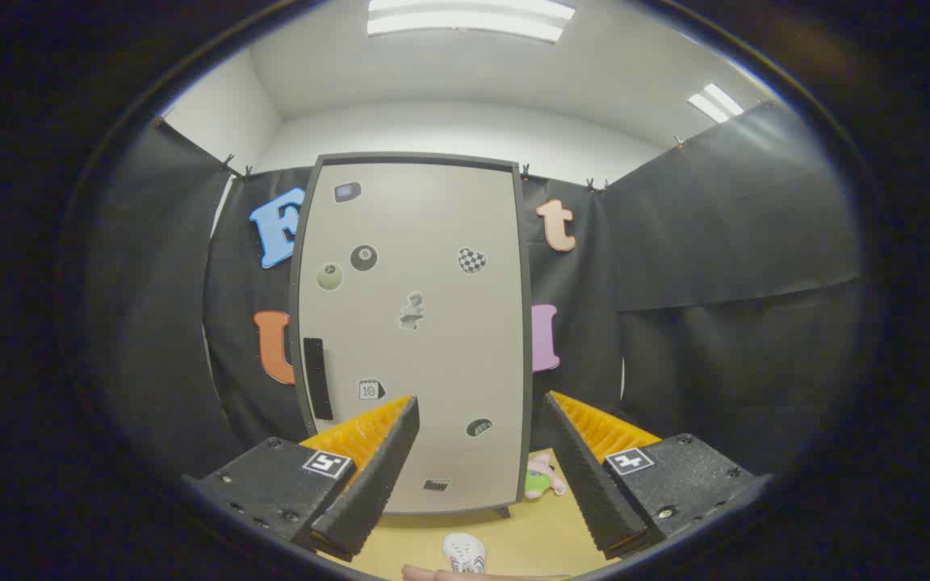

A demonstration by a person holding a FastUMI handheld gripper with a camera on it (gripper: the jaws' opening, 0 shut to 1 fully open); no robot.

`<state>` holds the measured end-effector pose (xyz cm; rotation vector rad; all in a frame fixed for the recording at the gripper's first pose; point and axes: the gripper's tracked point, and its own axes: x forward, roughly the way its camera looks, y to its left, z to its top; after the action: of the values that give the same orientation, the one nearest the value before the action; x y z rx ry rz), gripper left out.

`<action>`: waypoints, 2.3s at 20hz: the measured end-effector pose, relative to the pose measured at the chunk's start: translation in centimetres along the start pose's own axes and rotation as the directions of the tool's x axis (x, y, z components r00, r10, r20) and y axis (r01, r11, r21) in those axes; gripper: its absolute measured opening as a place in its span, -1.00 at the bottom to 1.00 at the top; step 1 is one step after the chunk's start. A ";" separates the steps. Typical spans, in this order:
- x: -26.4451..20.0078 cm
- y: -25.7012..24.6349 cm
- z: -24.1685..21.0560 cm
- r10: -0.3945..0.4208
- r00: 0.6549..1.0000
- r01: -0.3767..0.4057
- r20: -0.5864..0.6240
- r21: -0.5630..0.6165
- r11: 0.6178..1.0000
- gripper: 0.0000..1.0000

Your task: Open the shoe cabinet door, grab the shoes and put them into the shoe cabinet, then close the shoe cabinet door.

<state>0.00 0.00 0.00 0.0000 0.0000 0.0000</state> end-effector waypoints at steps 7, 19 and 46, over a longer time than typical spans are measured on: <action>-0.2 -0.1 1.0 -0.008 0.999 0.009 0.053 -0.022 1.000 0.99; 2.8 3.8 -1.5 0.052 0.998 -0.051 0.024 -0.030 0.998 0.99; 18.0 23.0 -5.8 0.313 0.936 -0.307 -0.157 0.067 0.950 -0.20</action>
<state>18.01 22.99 -5.79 0.0412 0.1675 0.3168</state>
